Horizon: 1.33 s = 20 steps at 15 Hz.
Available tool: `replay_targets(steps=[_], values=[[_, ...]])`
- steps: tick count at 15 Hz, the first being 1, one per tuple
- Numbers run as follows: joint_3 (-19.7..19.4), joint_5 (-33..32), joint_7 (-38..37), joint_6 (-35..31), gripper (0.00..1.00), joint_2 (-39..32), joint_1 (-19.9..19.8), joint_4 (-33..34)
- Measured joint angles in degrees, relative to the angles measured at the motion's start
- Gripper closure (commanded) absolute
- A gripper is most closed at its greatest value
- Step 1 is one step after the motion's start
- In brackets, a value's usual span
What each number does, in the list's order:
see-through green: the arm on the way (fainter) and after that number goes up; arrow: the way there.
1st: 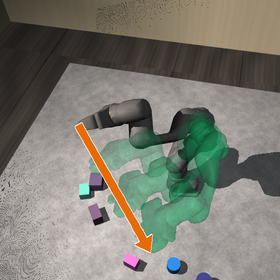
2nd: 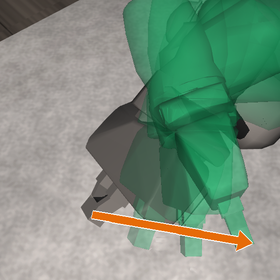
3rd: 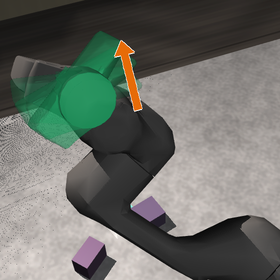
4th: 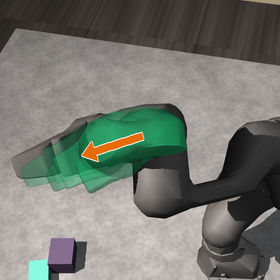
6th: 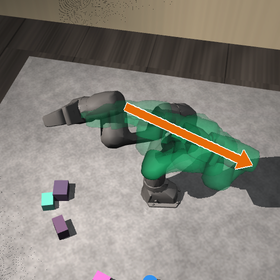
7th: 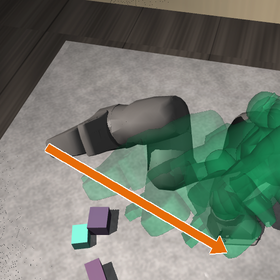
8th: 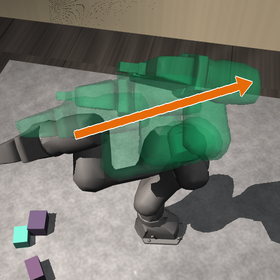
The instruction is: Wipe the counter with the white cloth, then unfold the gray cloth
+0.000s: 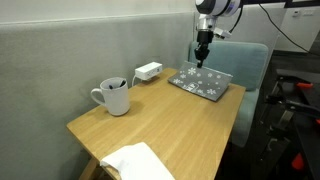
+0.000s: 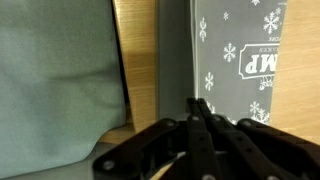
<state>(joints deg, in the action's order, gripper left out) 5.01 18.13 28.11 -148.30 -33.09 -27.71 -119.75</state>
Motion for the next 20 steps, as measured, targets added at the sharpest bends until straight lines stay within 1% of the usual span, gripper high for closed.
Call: replay_targets(steps=[2,4,9,12,14,16,20], values=[[-2.1,-2.8,-4.0,0.1,1.0,2.6,3.5,-1.4],[-5.0,-7.2,-9.6,0.5,1.0,4.5,8.1,-2.1],[-13.1,-20.8,-29.1,0.6,1.0,5.9,21.5,-2.4],[-15.8,-26.9,-38.1,0.9,1.0,5.9,27.6,-2.4],[-16.4,-29.4,-41.8,1.2,1.0,5.9,30.3,-2.4],[-16.4,-30.7,-43.7,1.2,1.0,5.9,32.2,-2.4],[-15.8,-31.0,-44.2,1.2,1.0,6.2,34.2,-2.5]])
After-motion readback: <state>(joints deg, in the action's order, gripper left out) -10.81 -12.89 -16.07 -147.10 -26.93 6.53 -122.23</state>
